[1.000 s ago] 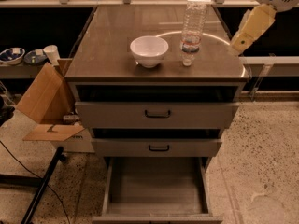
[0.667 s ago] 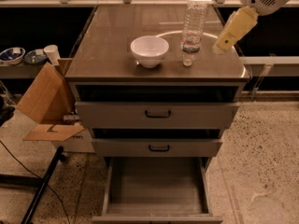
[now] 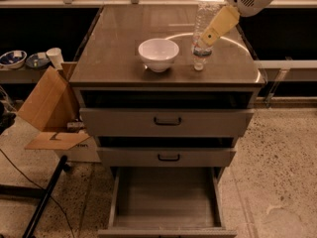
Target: Place water bottle into bottom drawer
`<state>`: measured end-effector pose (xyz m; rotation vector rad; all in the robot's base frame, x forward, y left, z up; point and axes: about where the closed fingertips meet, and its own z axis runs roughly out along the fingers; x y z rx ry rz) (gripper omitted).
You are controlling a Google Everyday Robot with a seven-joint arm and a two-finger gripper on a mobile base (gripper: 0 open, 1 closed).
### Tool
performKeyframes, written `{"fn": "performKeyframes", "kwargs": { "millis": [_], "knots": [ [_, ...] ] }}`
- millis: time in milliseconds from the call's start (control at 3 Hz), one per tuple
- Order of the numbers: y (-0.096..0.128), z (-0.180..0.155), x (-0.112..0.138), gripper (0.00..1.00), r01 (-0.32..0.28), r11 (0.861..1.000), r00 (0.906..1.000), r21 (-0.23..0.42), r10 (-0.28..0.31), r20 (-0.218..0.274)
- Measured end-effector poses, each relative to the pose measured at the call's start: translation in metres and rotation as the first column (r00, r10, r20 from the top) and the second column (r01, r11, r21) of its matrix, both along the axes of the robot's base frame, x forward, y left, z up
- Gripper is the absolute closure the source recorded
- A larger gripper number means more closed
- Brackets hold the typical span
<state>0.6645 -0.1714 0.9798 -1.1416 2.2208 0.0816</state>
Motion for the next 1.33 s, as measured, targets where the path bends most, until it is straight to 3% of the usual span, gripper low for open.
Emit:
{"fn": "performKeyframes", "kwargs": {
  "millis": [667, 1333],
  "knots": [
    [0.007, -0.016, 0.036, 0.0, 0.112, 0.987, 0.9934, 0.118, -0.108, -0.038],
    [0.008, -0.026, 0.062, 0.0, 0.191, 0.967, 0.9796, 0.167, -0.177, -0.095]
  ]
}}
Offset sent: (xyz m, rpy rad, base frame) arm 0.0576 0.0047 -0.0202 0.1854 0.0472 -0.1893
